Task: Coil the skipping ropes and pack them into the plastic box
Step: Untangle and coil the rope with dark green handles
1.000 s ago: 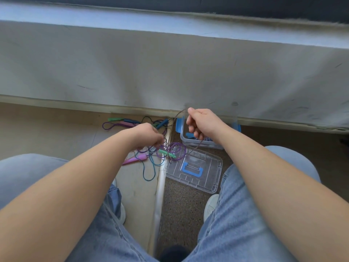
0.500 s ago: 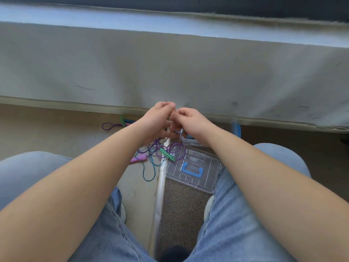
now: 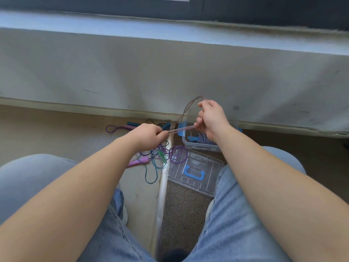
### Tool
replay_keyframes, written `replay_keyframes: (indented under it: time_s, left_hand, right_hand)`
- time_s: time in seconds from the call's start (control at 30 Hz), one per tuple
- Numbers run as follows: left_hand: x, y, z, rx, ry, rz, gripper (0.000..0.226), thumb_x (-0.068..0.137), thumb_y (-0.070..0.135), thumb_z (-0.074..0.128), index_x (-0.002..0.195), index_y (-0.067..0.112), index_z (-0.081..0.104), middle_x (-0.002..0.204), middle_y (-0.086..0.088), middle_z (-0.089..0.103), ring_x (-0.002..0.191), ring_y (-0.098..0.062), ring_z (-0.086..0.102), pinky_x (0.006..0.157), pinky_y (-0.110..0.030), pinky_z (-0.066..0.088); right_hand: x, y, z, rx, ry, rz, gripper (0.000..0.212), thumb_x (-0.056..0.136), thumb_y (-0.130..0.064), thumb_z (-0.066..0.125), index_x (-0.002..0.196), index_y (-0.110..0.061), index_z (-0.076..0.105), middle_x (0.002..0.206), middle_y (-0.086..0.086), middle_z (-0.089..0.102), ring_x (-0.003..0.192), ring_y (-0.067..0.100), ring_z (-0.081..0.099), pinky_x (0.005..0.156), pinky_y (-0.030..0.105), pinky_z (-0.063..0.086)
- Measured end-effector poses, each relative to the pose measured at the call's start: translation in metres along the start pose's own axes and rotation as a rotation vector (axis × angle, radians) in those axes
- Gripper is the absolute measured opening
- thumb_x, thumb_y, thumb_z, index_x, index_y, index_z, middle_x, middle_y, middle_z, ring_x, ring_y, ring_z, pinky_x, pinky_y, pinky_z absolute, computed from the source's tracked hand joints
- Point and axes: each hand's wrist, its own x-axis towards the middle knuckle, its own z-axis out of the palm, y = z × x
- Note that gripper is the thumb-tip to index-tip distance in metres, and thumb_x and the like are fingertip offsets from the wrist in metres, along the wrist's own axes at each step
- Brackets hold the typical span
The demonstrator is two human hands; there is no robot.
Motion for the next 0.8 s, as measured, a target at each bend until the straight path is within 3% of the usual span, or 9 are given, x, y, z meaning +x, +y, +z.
replay_keyframes:
  time_s: [0.13, 0.27, 0.33, 0.4, 0.5, 0.57, 0.67, 0.73, 0.8]
  left_hand:
    - [-0.003, -0.026, 0.003, 0.038, 0.032, -0.091, 0.043, 0.104, 0.044, 0.036, 0.094, 0.019, 0.069, 0.079, -0.003, 0.066, 0.073, -0.020, 0.061, 0.060, -0.029, 0.042]
    - [-0.005, -0.014, 0.002, -0.017, 0.092, -0.009, 0.039, 0.104, 0.039, 0.037, 0.093, 0.018, 0.068, 0.075, 0.002, 0.062, 0.067, -0.015, 0.056, 0.055, -0.028, 0.037]
    - [-0.007, -0.005, 0.000, -0.031, 0.122, 0.061, 0.036, 0.104, 0.038, 0.039, 0.094, 0.018, 0.067, 0.071, 0.006, 0.059, 0.061, -0.008, 0.050, 0.054, -0.027, 0.034]
    - [-0.008, 0.004, -0.001, -0.044, 0.159, 0.120, 0.032, 0.103, 0.036, 0.042, 0.095, 0.020, 0.068, 0.069, 0.009, 0.058, 0.058, -0.002, 0.048, 0.052, -0.021, 0.032]
    - [-0.008, 0.010, -0.005, -0.072, 0.209, 0.164, 0.030, 0.102, 0.038, 0.044, 0.093, 0.023, 0.069, 0.075, 0.005, 0.064, 0.065, -0.004, 0.053, 0.056, -0.020, 0.036]
    - [-0.008, 0.006, -0.007, -0.061, 0.227, 0.148, 0.032, 0.101, 0.040, 0.044, 0.092, 0.022, 0.068, 0.079, 0.003, 0.066, 0.072, -0.012, 0.056, 0.061, -0.024, 0.040]
    - [-0.010, -0.002, -0.009, -0.019, 0.216, 0.128, 0.038, 0.100, 0.047, 0.044, 0.084, 0.020, 0.065, 0.070, 0.002, 0.062, 0.067, -0.016, 0.056, 0.058, -0.030, 0.039]
    - [-0.010, -0.007, -0.008, 0.022, 0.175, 0.107, 0.040, 0.102, 0.048, 0.041, 0.085, 0.021, 0.065, 0.070, 0.000, 0.062, 0.065, -0.016, 0.057, 0.057, -0.030, 0.040]
    - [-0.010, -0.013, -0.007, 0.080, 0.134, 0.063, 0.040, 0.104, 0.045, 0.036, 0.091, 0.021, 0.065, 0.077, -0.002, 0.065, 0.068, -0.018, 0.059, 0.061, -0.032, 0.045]
  right_hand:
    - [0.013, 0.017, -0.009, -0.278, 0.149, 0.099, 0.022, 0.104, -0.024, 0.039, 0.110, -0.013, 0.057, 0.077, 0.007, 0.056, 0.058, 0.017, 0.055, 0.058, 0.033, 0.056]
    - [-0.001, 0.021, -0.006, -1.044, 0.081, 0.040, 0.022, 0.091, -0.024, 0.052, 0.101, -0.006, 0.060, 0.104, 0.016, 0.065, 0.086, 0.032, 0.066, 0.070, 0.035, 0.056]
    - [-0.009, 0.021, 0.002, -1.174, -0.033, -0.080, 0.027, 0.084, -0.018, 0.056, 0.109, -0.009, 0.063, 0.120, 0.018, 0.063, 0.103, 0.033, 0.062, 0.082, 0.034, 0.051]
    - [-0.016, 0.023, 0.013, -1.061, -0.340, -0.199, 0.060, 0.082, -0.010, 0.058, 0.141, -0.019, 0.053, 0.144, 0.010, 0.053, 0.125, 0.024, 0.054, 0.102, 0.034, 0.046]
    - [-0.028, 0.028, 0.025, -0.849, -0.654, -0.149, 0.041, 0.079, -0.002, 0.050, 0.113, -0.017, 0.067, 0.101, 0.005, 0.069, 0.083, 0.012, 0.058, 0.078, 0.036, 0.046]
    - [-0.029, 0.022, 0.028, -0.770, -0.611, -0.036, 0.030, 0.075, -0.002, 0.049, 0.092, -0.015, 0.070, 0.078, 0.004, 0.069, 0.071, 0.015, 0.054, 0.070, 0.038, 0.046]
    - [-0.025, 0.018, 0.023, -0.631, -0.523, 0.026, 0.020, 0.088, -0.016, 0.053, 0.091, -0.014, 0.072, 0.058, 0.003, 0.047, 0.059, 0.021, 0.051, 0.074, 0.046, 0.051]
    - [-0.022, 0.015, 0.016, -0.683, -0.379, -0.086, 0.029, 0.099, -0.031, 0.052, 0.084, -0.017, 0.072, 0.059, -0.001, 0.041, 0.053, 0.019, 0.053, 0.069, 0.040, 0.058]
    - [-0.017, 0.012, 0.008, -0.757, -0.170, -0.185, 0.034, 0.103, -0.032, 0.046, 0.080, -0.020, 0.068, 0.067, 0.005, 0.053, 0.063, 0.027, 0.062, 0.066, 0.036, 0.055]
